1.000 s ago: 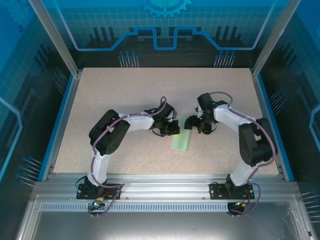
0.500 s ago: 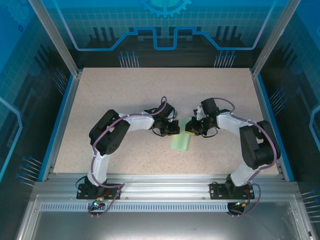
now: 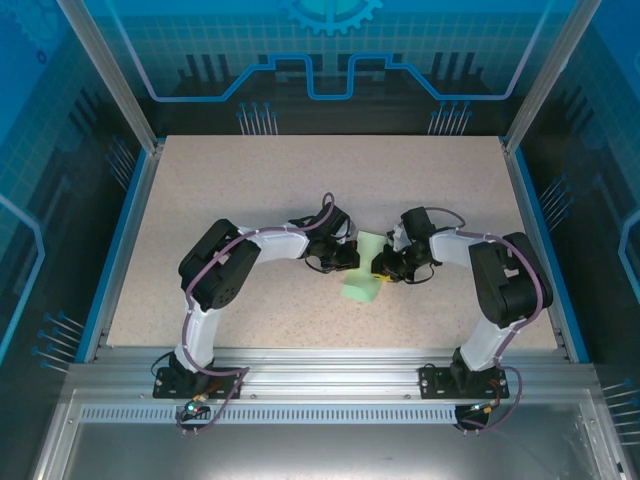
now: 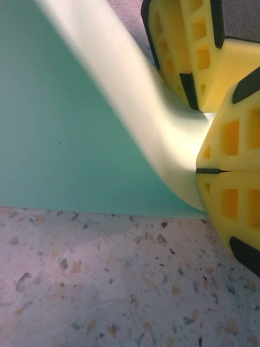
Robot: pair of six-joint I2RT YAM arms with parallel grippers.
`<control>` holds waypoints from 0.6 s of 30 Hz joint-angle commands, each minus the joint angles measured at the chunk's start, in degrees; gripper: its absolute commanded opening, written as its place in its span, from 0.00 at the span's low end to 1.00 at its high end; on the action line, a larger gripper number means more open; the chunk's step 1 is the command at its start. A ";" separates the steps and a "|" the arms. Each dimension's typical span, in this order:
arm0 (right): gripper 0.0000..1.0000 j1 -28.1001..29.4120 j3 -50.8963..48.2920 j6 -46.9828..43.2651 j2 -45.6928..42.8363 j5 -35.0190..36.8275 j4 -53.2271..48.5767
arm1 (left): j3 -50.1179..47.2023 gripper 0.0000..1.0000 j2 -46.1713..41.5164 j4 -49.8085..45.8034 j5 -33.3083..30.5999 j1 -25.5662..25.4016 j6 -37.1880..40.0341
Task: Fold a paper plane with a square sheet of paper (pick it up from the middle)
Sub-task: Fold the square sheet of paper in half at the center of the table.
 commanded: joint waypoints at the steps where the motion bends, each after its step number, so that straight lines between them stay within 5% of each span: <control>1: 0.20 -1.33 -1.84 -1.03 0.96 2.69 -1.75 | -0.21 0.00 3.08 -5.40 -1.24 -0.78 1.18; 9: 0.19 -0.47 -1.98 -0.69 -8.70 -5.90 0.07 | -0.17 0.00 3.16 -5.55 -0.99 -0.74 1.33; 18: 0.19 1.33 -5.75 0.06 -4.17 -2.32 1.33 | 0.49 0.00 3.25 -6.54 -0.88 -0.82 1.85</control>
